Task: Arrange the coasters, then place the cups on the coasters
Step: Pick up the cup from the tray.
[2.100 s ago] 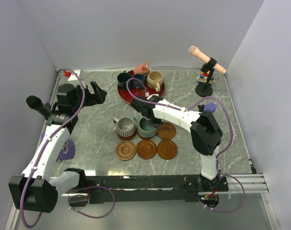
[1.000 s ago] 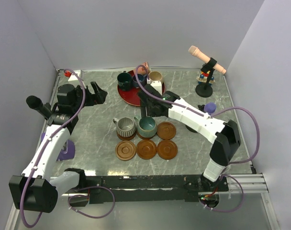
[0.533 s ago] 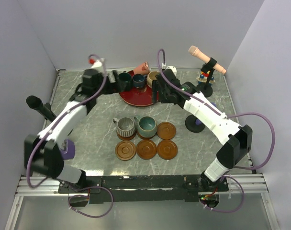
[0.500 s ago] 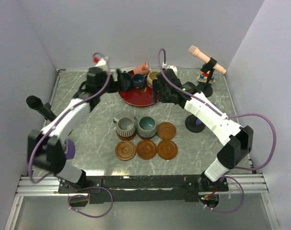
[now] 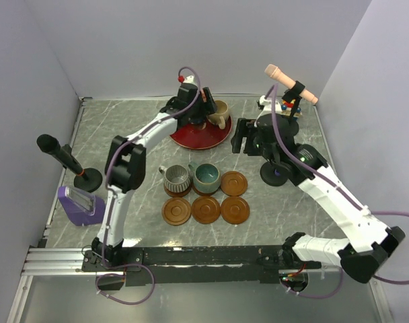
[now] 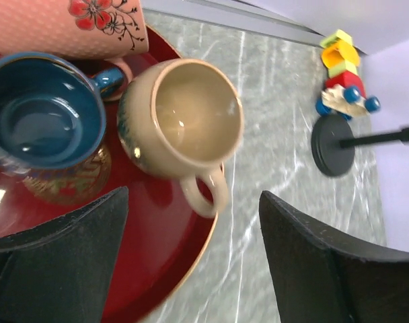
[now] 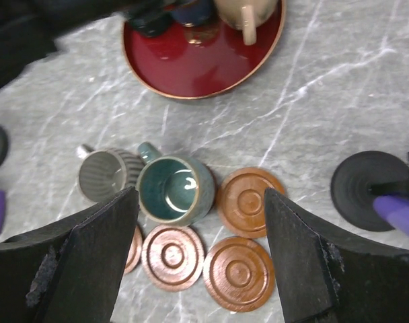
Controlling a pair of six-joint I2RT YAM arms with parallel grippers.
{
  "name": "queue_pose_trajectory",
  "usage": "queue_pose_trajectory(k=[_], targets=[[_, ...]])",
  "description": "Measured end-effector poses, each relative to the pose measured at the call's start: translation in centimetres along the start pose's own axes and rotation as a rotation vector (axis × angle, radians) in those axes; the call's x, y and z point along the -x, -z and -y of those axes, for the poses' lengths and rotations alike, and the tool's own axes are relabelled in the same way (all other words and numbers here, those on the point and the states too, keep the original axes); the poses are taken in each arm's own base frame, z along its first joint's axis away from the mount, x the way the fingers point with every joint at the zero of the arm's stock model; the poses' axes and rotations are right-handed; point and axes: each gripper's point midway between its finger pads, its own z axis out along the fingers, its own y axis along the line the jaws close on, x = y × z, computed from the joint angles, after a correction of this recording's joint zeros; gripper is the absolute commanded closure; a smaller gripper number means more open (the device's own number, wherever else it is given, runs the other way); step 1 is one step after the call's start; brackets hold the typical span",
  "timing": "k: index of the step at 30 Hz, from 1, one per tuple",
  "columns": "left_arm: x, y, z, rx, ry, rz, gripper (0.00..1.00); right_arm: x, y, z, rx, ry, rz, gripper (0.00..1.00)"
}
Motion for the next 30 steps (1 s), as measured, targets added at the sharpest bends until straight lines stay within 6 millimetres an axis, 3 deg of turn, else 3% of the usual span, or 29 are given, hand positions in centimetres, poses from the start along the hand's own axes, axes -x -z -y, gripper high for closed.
queue_pose_trajectory(k=[4, 11, 14, 20, 25, 30], targets=[[-1.6, -3.6, -1.1, 0.034, 0.052, -0.018, 0.20, -0.8, 0.9, -0.2, 0.050, -0.014, 0.001, 0.19], [-3.4, -6.3, -2.9, 0.090, 0.111, -0.025, 0.22, -3.2, 0.6, -0.3, 0.087, -0.010, -0.049, 0.19], [-3.4, -6.8, -2.8, 0.087, 0.128, -0.017, 0.24, -3.8, 0.5, -0.2, 0.090, -0.007, -0.060, 0.19], [-3.4, -7.1, -2.6, 0.082, 0.135, -0.004, 0.45, -4.6, 0.4, -0.1, 0.094, -0.004, -0.077, 0.19], [-3.5, -7.2, -2.6, 0.078, 0.133, 0.011, 0.49, -4.5, 0.4, -0.3, 0.103, -0.005, -0.077, 0.19], [-5.6, -6.1, -4.1, 0.117, 0.127, -0.027, 0.58, -5.1, 0.2, -0.3, 0.107, -0.003, -0.091, 0.19]])
